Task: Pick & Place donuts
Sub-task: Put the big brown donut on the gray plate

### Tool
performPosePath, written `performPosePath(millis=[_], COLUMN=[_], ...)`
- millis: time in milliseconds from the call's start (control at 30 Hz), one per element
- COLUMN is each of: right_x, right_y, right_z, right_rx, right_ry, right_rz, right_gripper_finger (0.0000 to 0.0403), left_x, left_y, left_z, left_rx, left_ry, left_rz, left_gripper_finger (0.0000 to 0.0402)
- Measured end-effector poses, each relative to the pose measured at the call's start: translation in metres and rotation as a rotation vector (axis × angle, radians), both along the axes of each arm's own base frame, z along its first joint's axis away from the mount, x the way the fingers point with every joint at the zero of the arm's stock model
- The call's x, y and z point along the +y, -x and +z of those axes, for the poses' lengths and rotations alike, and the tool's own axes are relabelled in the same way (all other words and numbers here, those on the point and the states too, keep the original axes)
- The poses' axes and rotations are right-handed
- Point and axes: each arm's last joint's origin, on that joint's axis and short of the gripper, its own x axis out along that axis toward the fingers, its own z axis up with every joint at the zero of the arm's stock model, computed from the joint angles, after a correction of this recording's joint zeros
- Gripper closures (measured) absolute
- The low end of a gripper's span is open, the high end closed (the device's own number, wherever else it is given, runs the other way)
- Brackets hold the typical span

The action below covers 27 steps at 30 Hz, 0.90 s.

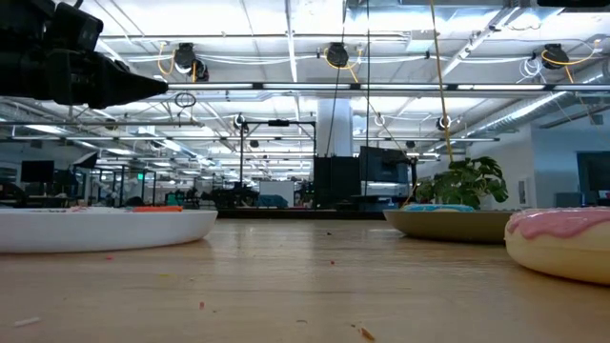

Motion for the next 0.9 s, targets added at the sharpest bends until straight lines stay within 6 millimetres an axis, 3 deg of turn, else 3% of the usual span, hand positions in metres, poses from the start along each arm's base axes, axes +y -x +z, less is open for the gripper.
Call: performPosePath(millis=[200, 333, 567, 733, 900], right_x=[-0.001, -0.014, -0.065, -0.106, -0.135], right_y=[0.0, -0.005, -0.015, -0.014, -0.005], right_z=[0.0, -0.002, -0.009, -0.04, -0.065], right_rx=[0.008, 0.021, 0.093, 0.23, 0.227], right_ry=[0.007, 0.049, 0.234, 0.292, 0.28], right_rz=[0.0, 0.022, 0.009, -0.037, -0.06], right_gripper_finger=[0.0387, 0.0387, 0.0387, 0.0387, 0.0387], left_x=[0.0, 0.0, 0.0, 0.0, 0.0], left_y=[0.0, 0.0, 0.0, 0.0, 0.0], left_z=[0.0, 0.0, 0.0, 0.0, -0.001], left_rx=[0.0, 0.0, -0.001, 0.004, 0.009], left_ry=[0.0, 0.0, -0.002, -0.005, -0.009], left_rz=[0.0, 0.0, 0.0, 0.0, 0.0], left_gripper_finger=[0.0364, 0.0364, 0.0364, 0.0364, 0.0364])
